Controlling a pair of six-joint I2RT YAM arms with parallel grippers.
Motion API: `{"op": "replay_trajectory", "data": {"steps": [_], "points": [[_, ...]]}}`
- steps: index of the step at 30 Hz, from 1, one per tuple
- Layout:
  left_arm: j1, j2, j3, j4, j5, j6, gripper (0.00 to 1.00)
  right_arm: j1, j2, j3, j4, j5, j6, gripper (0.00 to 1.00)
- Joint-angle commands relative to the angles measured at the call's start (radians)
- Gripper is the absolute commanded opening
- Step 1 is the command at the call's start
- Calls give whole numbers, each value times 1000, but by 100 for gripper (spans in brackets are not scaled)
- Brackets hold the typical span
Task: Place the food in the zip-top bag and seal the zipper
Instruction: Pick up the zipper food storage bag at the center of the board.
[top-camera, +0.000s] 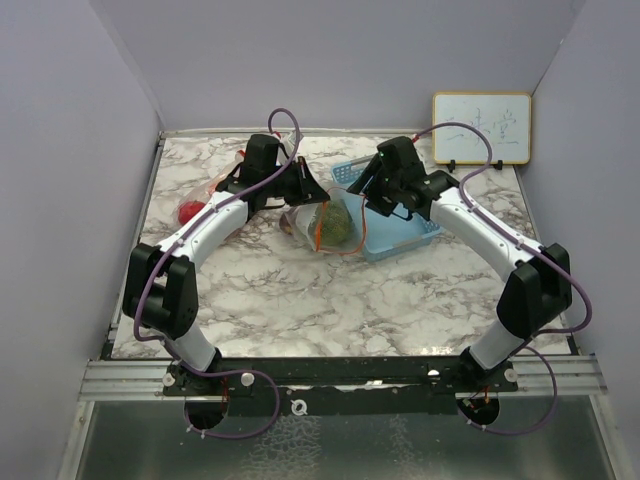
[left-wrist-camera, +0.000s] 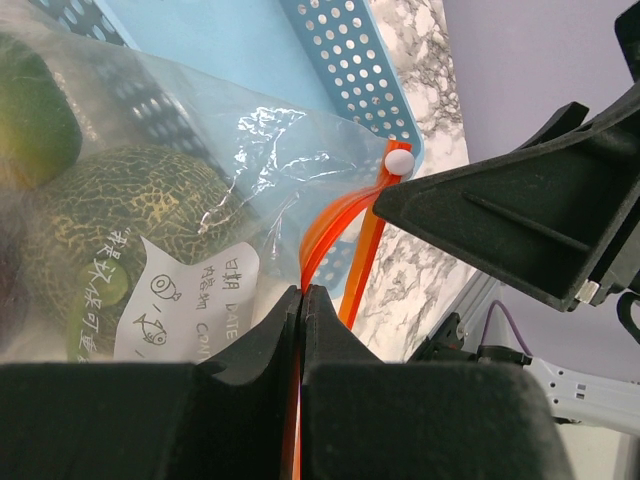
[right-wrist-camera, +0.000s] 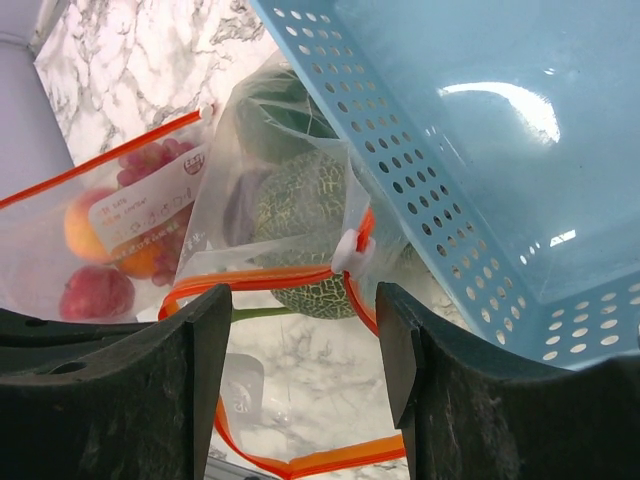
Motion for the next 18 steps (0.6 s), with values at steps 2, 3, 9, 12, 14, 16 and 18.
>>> {"op": "replay_trajectory", "data": {"steps": [2, 3, 9, 12, 14, 16, 18], "points": [[-6, -46, -16, 16, 33, 10, 0, 0, -10, -19, 84, 73, 64, 59], [-6, -49, -19, 16, 33, 10, 0, 0, -6, -17, 86, 77, 75, 59], [-7, -71, -46, 21, 35, 7, 0, -2, 28, -14, 112, 70, 113, 59], [-7, -81, -60, 26, 37, 5, 0, -2, 48, 0, 117, 58, 98, 57], [-8, -84, -65, 29, 37, 3, 0, -3, 56, -2, 118, 37, 91, 54], [-7, -84, -69, 32, 34, 3, 0, -3, 53, -22, 148, 1, 70, 39], [-7, -81, -72, 40, 35, -2, 0, -3, 47, -43, 182, -26, 52, 23]]}}
